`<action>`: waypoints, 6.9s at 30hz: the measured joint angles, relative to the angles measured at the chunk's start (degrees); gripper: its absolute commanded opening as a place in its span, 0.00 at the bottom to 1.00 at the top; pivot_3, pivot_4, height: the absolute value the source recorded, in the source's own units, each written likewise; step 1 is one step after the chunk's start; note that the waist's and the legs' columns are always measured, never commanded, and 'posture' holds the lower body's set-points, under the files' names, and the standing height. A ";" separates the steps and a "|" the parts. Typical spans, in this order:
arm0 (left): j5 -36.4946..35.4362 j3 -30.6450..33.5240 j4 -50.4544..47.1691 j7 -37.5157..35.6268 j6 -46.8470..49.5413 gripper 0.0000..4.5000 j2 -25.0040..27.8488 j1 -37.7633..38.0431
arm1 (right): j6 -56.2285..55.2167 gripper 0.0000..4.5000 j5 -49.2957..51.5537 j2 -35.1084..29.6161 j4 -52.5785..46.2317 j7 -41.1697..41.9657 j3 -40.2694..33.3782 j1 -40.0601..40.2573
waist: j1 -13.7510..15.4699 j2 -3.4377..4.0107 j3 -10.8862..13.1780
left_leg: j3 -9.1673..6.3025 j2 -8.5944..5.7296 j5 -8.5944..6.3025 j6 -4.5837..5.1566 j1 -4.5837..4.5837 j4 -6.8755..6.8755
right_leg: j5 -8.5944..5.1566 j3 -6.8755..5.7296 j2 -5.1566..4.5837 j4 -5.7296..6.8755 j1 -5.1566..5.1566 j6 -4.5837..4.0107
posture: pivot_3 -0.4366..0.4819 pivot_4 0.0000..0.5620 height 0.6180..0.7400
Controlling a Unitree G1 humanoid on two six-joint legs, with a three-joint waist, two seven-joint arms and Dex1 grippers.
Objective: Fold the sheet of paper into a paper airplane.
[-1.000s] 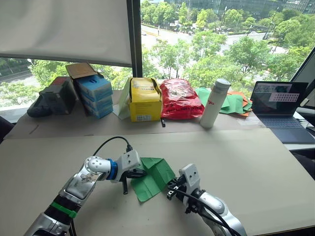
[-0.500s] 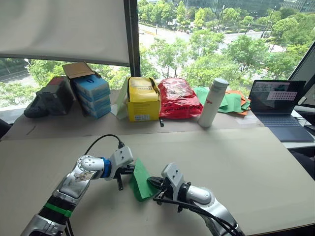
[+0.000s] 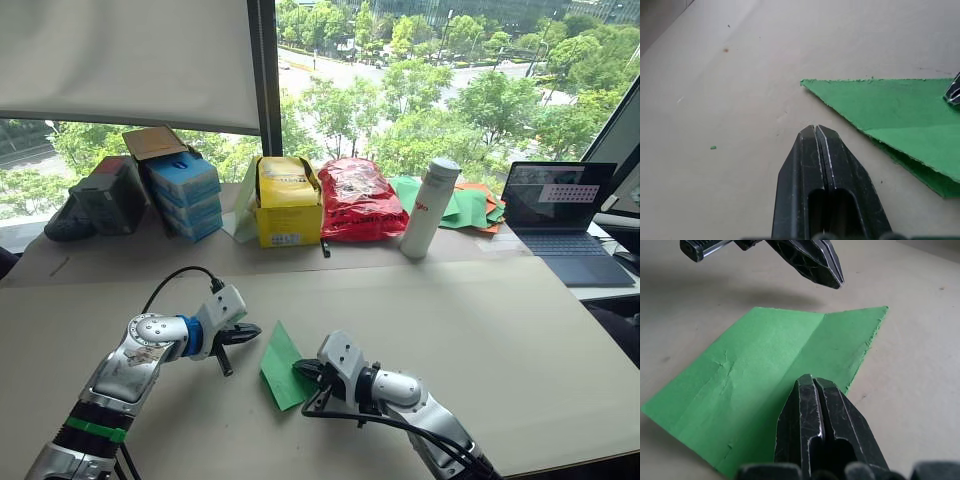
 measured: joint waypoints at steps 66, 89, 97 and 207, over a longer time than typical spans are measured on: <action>1.16 -4.60 -6.26 4.03 -5.30 0.01 -0.18 12.27 | 0.55 0.00 -4.64 2.00 12.67 4.56 0.06 -14.21 | -0.46 0.87 -0.42 | 0.00 -0.07 0.01 -0.08 0.39 -0.81 | 0.00 -0.04 -0.69 -0.27 0.04 -0.21 | 0.48 0.27 1.00; 1.16 -5.58 -5.40 3.40 -5.31 0.01 -0.19 10.92 | 3.53 0.00 -4.39 1.48 5.11 4.83 0.34 -10.41 | 0.11 0.85 -0.40 | -0.01 -0.06 0.02 -0.07 0.38 -0.82 | -0.02 -0.07 -0.67 -0.33 0.04 -0.22 | 0.48 0.27 1.00; 1.16 -5.71 -5.27 3.39 -5.31 0.01 -0.17 10.76 | 6.36 0.00 -4.57 -0.74 3.28 6.00 1.82 -9.04 | 0.19 0.85 -0.42 | -0.01 -0.06 0.02 -0.07 0.43 -0.82 | -0.03 -0.10 -0.66 -0.34 0.07 -0.22 | 0.48 0.27 1.00; 15.45 -15.61 51.24 -24.09 -80.20 0.01 -4.39 -23.53 | 21.33 0.00 13.47 -12.46 -26.10 -2.49 -11.09 8.21 | 1.35 0.12 0.22 | -0.07 -0.06 -0.28 0.51 -0.84 0.91 | 0.10 -0.81 0.17 -0.17 -0.13 0.23 | 0.48 0.27 1.00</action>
